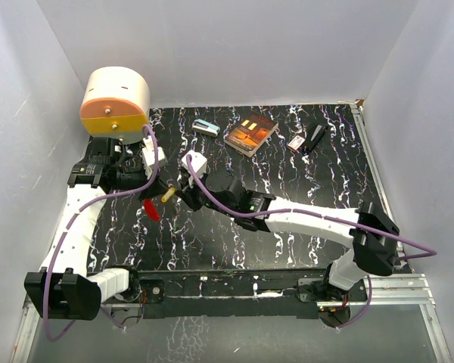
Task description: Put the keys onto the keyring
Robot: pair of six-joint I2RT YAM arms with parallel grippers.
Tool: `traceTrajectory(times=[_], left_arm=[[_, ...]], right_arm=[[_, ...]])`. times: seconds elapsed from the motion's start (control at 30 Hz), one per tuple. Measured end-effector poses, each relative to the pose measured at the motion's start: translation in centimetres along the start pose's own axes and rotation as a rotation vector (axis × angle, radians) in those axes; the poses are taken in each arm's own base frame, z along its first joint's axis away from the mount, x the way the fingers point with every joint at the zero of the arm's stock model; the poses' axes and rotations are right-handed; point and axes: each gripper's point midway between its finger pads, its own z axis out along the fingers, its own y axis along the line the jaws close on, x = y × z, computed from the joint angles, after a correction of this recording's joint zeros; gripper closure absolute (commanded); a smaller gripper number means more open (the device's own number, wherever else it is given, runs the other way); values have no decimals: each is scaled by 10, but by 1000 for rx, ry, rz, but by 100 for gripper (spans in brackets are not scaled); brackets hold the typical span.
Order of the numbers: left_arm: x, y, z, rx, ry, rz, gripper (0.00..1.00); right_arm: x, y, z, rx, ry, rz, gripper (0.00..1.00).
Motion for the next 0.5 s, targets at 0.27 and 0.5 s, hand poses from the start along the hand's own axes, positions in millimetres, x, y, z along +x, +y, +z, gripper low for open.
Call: traceTrajectory(times=[0.27,0.5], left_arm=[[-4,1,-1,-1,-11,15,100],[-8,5,-4,-31,-18,57,100]], right_arm=[[17,1,-14,-23,24,-3,92],[8,4,-27,-55,-14,-22,92]])
